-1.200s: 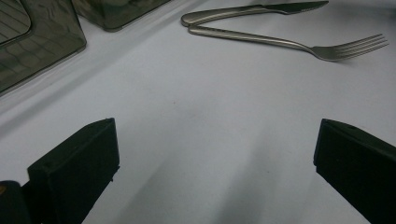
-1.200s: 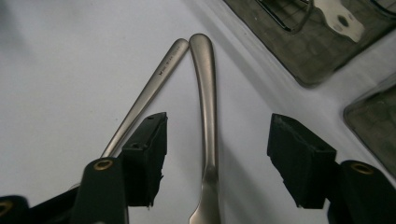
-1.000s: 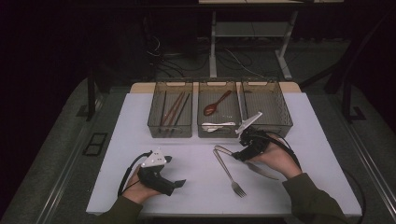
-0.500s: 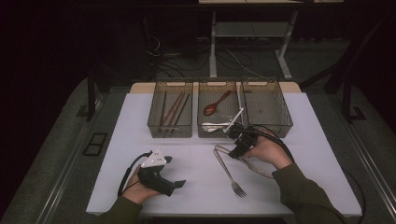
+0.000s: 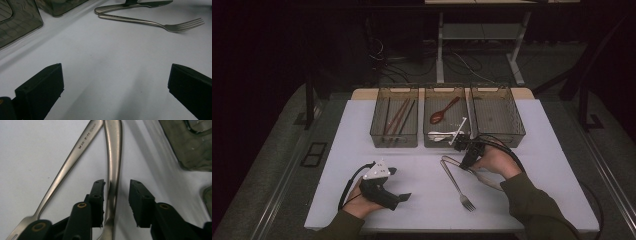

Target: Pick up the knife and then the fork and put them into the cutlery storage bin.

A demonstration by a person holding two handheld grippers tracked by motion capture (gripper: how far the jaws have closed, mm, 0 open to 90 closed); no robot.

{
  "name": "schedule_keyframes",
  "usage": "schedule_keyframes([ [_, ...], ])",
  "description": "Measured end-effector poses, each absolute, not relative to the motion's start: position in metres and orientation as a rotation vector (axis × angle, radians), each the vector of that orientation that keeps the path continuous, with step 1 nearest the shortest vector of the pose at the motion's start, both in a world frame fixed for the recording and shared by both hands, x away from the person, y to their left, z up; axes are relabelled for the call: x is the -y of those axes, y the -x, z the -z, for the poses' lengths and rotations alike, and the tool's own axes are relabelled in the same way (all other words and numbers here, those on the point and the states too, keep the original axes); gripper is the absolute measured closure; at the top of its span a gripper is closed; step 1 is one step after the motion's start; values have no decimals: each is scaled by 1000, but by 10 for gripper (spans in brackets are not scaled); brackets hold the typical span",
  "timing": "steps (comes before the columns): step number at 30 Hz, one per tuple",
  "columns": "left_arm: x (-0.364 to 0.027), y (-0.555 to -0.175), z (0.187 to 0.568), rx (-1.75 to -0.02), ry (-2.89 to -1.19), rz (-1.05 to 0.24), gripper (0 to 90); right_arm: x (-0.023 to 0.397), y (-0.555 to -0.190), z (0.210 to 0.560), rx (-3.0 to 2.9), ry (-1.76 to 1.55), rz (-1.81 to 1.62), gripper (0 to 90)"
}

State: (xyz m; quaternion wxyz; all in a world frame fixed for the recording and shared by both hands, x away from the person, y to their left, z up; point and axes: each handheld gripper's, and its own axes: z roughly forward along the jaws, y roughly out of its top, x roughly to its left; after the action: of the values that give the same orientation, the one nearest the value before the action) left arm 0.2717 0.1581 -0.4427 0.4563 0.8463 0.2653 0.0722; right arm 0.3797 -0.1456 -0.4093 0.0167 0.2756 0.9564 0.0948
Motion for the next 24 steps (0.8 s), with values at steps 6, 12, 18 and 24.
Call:
schedule_keyframes([
  [6, -159, -272, 443, -652, -2090, -179, 0, 149, -380, 412, -2998, -837, -224, 692],
  [12, -159, -272, 443, -652, -2091, -179, 0, 149, -379, 416, -3031, -823, -181, 724],
  [18, -159, -272, 443, -651, -2096, -178, 0, 146, -378, 419, -3029, -797, -144, 744],
  [24, -158, -272, 443, -647, -2099, -179, 0, 146, -379, 419, -3026, -796, -132, 792],
])
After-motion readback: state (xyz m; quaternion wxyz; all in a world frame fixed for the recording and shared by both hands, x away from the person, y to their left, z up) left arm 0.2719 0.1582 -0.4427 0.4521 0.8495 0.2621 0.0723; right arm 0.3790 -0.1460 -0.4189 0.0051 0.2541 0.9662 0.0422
